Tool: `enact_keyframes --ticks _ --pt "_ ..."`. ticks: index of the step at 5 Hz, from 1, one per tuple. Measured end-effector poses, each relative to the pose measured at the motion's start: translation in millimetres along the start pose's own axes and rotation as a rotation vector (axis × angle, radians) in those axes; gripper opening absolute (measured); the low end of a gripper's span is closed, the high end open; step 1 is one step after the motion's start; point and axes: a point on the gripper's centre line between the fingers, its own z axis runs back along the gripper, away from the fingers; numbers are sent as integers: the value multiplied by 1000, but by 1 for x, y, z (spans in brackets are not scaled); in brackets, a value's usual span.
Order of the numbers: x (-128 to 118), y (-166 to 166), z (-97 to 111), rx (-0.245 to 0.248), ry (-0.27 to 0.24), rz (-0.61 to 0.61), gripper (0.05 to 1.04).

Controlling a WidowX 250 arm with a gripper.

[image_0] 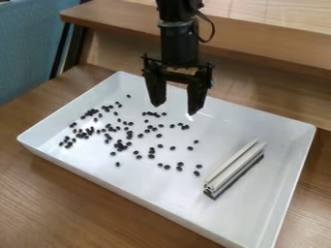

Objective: Sweep into pile

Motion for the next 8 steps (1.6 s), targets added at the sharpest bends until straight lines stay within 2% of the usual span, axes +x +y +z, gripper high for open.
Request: enact_keyframes --ticks 1,2,4,6,8 --pt "0 0 -14 -8 38 3 1001" --pt "27 -3 -28 -42 17 -20 1001" --pt "46 -8 -30 -20 -62 -122 1001" --pt "30 -47 -54 -55 -24 -274 1001" --pt "19 -83 -67 -53 -16 -341 1001"
